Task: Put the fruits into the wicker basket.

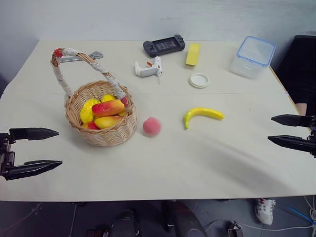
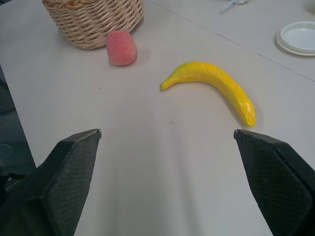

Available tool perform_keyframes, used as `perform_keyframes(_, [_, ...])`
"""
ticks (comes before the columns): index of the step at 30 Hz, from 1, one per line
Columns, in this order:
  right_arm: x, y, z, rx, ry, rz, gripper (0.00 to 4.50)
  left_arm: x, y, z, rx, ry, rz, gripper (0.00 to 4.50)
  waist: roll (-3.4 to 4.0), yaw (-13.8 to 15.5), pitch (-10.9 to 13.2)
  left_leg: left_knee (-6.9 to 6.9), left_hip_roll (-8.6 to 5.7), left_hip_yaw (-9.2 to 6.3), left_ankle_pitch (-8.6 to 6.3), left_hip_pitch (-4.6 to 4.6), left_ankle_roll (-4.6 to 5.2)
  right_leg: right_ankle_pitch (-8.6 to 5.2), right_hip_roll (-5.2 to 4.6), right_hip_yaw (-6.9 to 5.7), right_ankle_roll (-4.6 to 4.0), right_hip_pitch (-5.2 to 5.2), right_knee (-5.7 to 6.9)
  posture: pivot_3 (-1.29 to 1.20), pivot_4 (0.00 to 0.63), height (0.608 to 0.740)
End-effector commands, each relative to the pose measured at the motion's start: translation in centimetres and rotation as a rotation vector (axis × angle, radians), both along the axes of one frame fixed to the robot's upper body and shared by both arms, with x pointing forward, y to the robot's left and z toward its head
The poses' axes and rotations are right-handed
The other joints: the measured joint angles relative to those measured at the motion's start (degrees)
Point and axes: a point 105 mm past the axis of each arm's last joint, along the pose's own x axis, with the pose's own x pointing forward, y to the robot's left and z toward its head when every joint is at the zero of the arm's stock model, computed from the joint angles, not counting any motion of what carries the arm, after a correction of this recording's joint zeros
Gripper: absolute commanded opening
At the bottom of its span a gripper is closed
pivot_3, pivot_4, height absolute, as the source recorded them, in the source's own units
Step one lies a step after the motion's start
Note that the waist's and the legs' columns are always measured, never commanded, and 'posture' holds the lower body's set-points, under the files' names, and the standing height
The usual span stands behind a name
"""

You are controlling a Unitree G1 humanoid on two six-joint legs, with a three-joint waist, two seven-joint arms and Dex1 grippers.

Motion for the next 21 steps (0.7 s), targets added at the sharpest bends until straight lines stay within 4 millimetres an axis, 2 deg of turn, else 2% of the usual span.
perform_keyframes(1, [-0.1,-0.1,0.5,0.002,-0.032,-0.002,4.46,0.4,0.1,0.7,0.037,-0.046,0.006,4.50,0.00,0.0,0.0,0.04,0.00,0.00,0.00,0.01,0.00,-0.01,0.00,0.00,-0.01,0.00,0.04,0.00,0.150,0.740])
perform_keyframes(21, [0.8,-0.6,-0.5,-0.080,-0.052,-0.057,4.46,1.7,0.1,0.5,0.013,-0.087,0.036,4.50,0.01,0.0,0.0,0.20,0.01,0.00,0.01,0.09,0.00,-0.03,0.00,0.01,-0.03,0.04,0.25,0.00,0.150,0.740])
